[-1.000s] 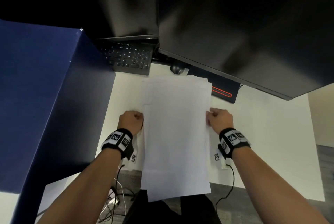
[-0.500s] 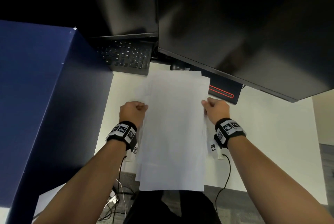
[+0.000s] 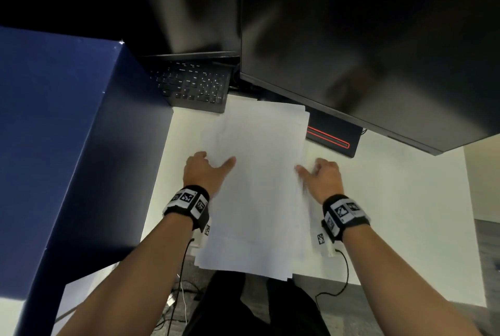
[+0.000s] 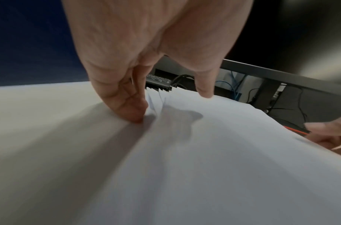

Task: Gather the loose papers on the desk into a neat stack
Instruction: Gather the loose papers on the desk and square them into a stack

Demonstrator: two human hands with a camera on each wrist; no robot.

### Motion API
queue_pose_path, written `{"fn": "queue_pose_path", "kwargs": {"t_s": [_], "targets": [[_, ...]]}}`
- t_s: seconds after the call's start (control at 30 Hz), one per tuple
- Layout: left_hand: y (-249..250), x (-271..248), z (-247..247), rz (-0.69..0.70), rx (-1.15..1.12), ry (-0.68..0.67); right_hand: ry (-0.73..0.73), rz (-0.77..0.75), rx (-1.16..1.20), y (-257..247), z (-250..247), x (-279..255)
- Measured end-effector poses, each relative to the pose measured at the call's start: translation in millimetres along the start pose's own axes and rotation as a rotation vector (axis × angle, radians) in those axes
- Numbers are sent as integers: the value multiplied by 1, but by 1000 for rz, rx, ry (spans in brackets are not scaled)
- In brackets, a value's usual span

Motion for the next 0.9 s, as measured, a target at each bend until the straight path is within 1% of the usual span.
{"fn": "queue_pose_path", "kwargs": {"t_s": [0.07,0.1,0.2,0.27,0.33,0.4,0.47,0.5,0.57,0.6,0.67,0.77,0.8,0.9], "targets": [[5,-7,13,-13,9,-58,-37,-2,11,-11,19,-12],[7,-9,18,-24,26,-89,-64,28,55,-14,27,-14],[8,-13,29,-30,94,-232,-162,155,213,-16,37,-10],[7,-16,29,14,39,-260,-236,212,383,-11,41,-9],[4,-19,28,51,-158,-280,-233,178,496,-9,37,-14],[-7,-25,29,9,-412,-354,-239,128,581,-11,35,-26],[-22,-36,31,-80,-606,-439,-298,100,746,-15,39,-39],[-27,-42,30,-114,-667,-475,-344,92,832,-17,41,-46],[-32,-55,28,-137,-761,-561,-426,75,938,-21,44,-60],[-30,-62,26,-123,-792,-599,-443,64,951,-22,44,-64],[-20,-72,13,-44,-798,-631,-431,27,940,-24,38,-68],[6,-86,-19,137,-675,-606,-377,-75,890,-34,14,-76],[16,-90,-30,206,-614,-600,-370,-111,906,-39,5,-81],[45,-107,-61,386,-490,-641,-394,-225,1077,-58,-25,-100]]}}
Point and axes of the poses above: each hand's wrist, its own x-axis towards the middle knuckle, its own z-axis out of the palm, y = z × x, the point moved 9 cm from there along x, towards the middle knuckle, and after that the axes turned 3 degrees about x, right-handed, at the moved point
